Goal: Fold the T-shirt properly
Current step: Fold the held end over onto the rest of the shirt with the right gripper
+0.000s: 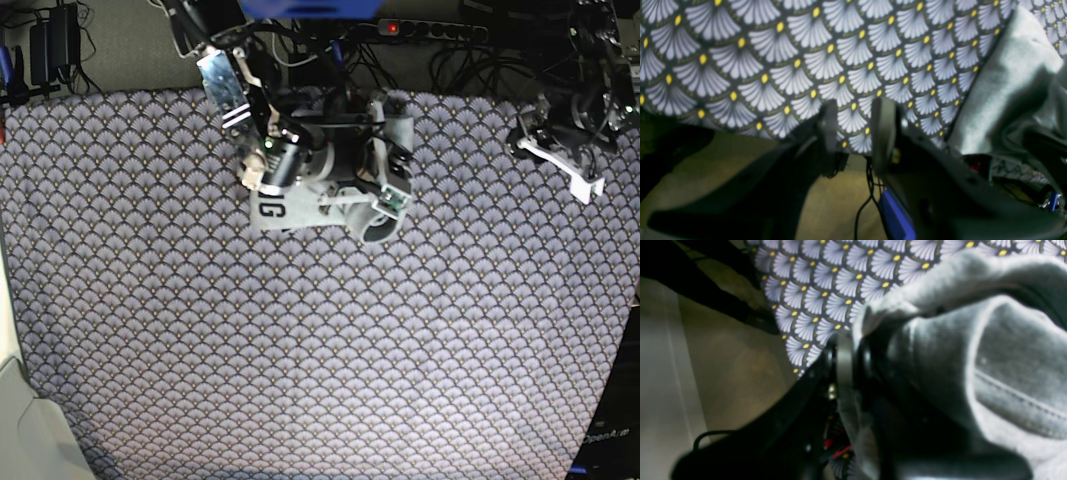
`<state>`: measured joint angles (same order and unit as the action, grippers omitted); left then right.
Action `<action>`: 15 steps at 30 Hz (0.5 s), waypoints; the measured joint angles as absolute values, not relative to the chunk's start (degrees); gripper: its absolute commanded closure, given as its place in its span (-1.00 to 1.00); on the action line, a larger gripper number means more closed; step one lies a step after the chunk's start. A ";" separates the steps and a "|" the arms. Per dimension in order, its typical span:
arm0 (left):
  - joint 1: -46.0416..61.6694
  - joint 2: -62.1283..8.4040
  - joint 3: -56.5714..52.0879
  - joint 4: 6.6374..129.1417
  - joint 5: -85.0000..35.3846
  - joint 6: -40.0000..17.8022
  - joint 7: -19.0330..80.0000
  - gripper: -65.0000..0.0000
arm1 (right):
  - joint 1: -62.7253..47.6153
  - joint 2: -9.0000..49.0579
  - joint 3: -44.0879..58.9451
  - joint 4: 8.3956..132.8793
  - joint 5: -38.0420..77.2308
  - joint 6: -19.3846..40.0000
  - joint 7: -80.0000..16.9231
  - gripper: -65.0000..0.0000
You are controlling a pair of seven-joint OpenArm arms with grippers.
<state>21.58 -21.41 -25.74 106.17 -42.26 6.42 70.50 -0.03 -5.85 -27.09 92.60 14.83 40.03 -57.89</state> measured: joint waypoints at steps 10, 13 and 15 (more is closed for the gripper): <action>21.74 -21.43 -25.74 106.10 -42.26 6.39 70.50 0.46 | -0.97 -5.85 -29.04 96.66 15.03 40.01 -58.65 0.12; 21.80 -21.43 -25.74 106.06 -42.26 6.42 70.52 0.46 | -1.87 -5.87 -29.82 101.60 15.27 40.01 -58.28 0.12; 21.87 -21.54 -25.71 106.06 -42.28 6.39 70.50 0.46 | -2.33 -5.69 -29.78 105.27 14.85 39.99 -58.61 0.11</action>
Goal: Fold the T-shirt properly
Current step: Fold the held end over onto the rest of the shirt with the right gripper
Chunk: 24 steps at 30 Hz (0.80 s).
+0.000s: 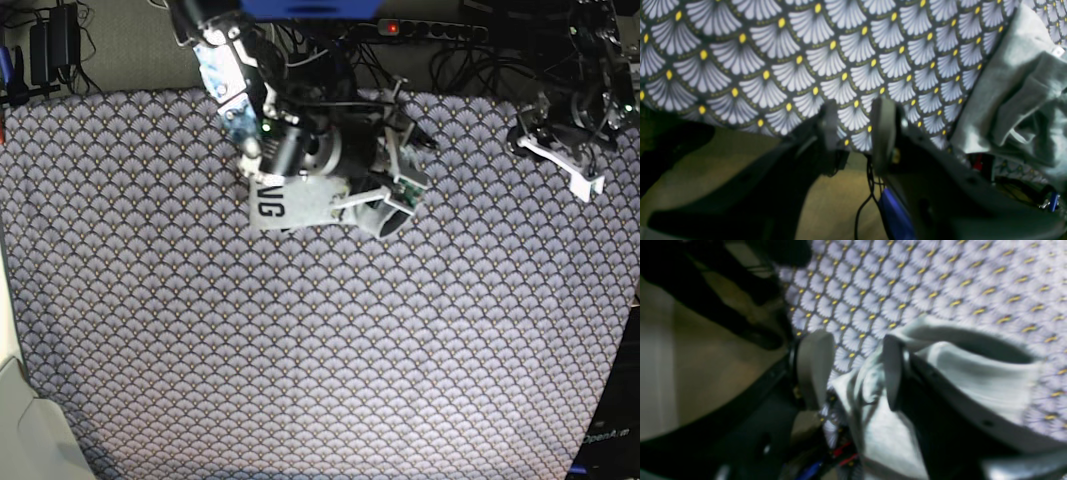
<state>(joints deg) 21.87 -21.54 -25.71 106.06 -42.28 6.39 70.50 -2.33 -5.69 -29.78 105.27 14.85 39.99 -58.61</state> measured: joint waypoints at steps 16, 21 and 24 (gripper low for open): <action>23.38 -22.72 -31.73 105.89 -42.06 6.24 70.50 0.45 | 0.51 -0.51 -13.65 108.73 15.09 40.01 -58.24 0.76; 23.51 -22.68 -32.05 105.86 -42.30 6.24 70.50 0.45 | -1.02 -0.58 -12.08 108.14 15.05 40.03 -58.28 1.00; 23.90 -22.70 -32.05 105.84 -42.26 6.24 70.52 0.45 | -2.92 -0.82 -12.16 106.59 15.07 40.03 -57.84 1.00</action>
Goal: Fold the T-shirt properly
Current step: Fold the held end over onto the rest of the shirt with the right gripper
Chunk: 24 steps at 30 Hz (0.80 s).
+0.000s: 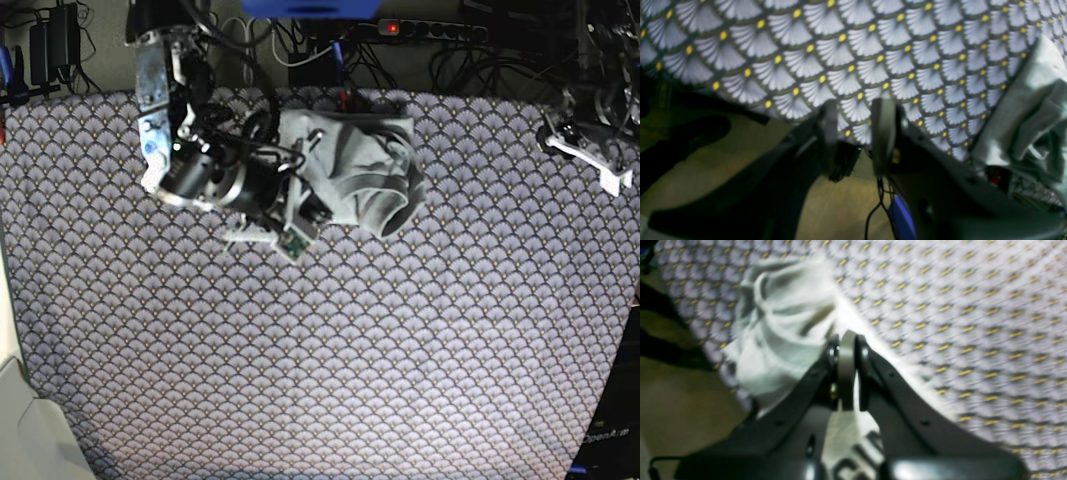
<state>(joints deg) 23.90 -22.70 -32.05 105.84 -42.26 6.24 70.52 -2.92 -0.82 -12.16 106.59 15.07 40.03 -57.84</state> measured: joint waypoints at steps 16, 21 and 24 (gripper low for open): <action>23.86 -22.68 -32.05 105.84 -42.26 6.24 70.50 0.45 | -5.10 1.85 -24.99 101.32 14.98 40.01 -57.67 1.00; 23.83 -22.70 -32.05 105.86 -42.28 6.24 70.50 0.45 | -4.97 3.84 -27.81 105.08 15.25 40.03 -57.65 1.00; 23.81 -22.70 -32.05 105.86 -42.28 6.24 70.50 0.45 | -4.60 3.95 -27.81 106.02 15.29 40.03 -57.58 1.00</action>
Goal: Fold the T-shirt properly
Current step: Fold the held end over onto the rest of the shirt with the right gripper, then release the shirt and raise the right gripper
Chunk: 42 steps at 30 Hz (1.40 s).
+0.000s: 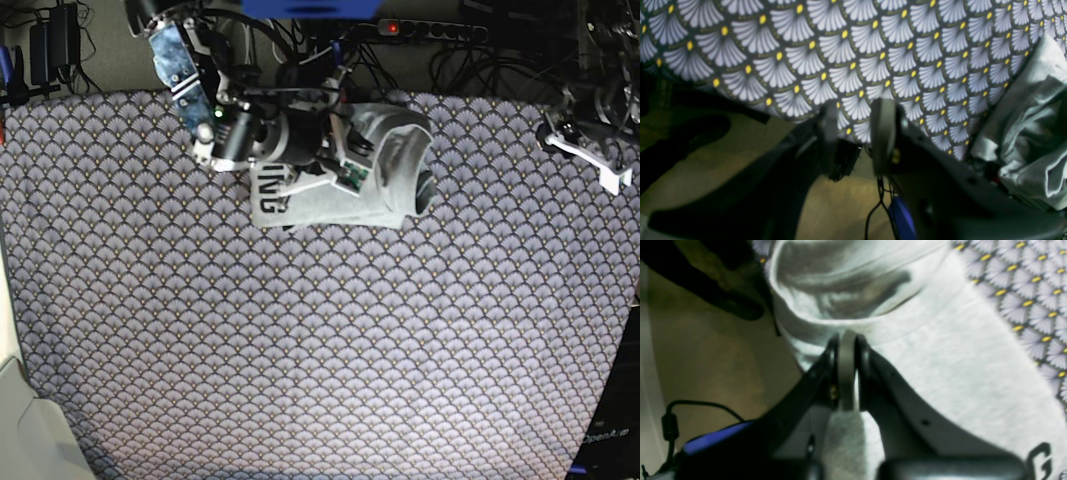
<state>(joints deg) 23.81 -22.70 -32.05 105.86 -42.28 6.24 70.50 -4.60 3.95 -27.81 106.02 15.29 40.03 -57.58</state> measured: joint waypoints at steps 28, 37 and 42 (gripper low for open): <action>28.21 -22.24 -32.05 106.28 -42.72 6.24 69.97 0.45 | 11.55 -1.28 -36.10 84.47 15.14 40.01 -55.40 1.00; 28.08 -22.22 -31.99 106.28 -42.68 6.24 69.84 0.45 | 12.19 0.32 -45.71 90.63 15.38 40.01 -57.08 1.00; 28.05 -22.41 -29.52 106.28 -42.63 6.24 69.69 0.46 | 12.97 5.10 -45.39 99.31 15.27 40.01 -60.82 1.00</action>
